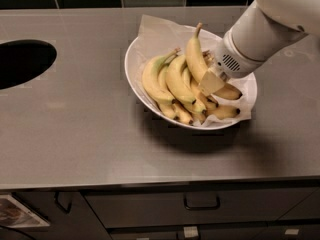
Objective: Pick banana from white bowl
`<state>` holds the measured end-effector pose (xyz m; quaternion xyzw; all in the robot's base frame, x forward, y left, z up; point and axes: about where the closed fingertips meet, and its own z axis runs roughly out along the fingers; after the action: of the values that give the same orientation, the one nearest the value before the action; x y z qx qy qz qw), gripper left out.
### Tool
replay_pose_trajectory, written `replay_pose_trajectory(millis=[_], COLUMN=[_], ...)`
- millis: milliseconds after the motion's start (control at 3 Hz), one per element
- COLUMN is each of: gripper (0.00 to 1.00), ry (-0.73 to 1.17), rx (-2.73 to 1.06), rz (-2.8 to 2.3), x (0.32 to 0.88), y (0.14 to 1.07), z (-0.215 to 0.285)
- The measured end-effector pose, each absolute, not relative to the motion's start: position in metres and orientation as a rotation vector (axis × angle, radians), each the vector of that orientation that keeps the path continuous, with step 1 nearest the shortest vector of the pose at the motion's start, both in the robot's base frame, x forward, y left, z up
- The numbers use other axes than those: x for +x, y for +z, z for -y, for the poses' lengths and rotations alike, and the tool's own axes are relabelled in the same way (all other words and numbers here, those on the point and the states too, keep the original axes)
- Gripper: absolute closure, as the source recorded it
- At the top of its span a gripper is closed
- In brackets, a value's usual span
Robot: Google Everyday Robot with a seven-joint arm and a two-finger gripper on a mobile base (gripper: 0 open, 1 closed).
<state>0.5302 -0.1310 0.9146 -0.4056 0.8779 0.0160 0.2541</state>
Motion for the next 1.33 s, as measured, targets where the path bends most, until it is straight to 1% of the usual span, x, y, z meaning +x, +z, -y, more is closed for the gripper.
replay_pose_trajectory(millis=[333, 1333], gripper=[1.00, 1.00], ry=[0.040, 0.201], rx=[-1.107, -1.373], rz=[-2.338, -2.011], x=[0.526, 0.499], y=[0.926, 0.984], z=[0.129, 0.114])
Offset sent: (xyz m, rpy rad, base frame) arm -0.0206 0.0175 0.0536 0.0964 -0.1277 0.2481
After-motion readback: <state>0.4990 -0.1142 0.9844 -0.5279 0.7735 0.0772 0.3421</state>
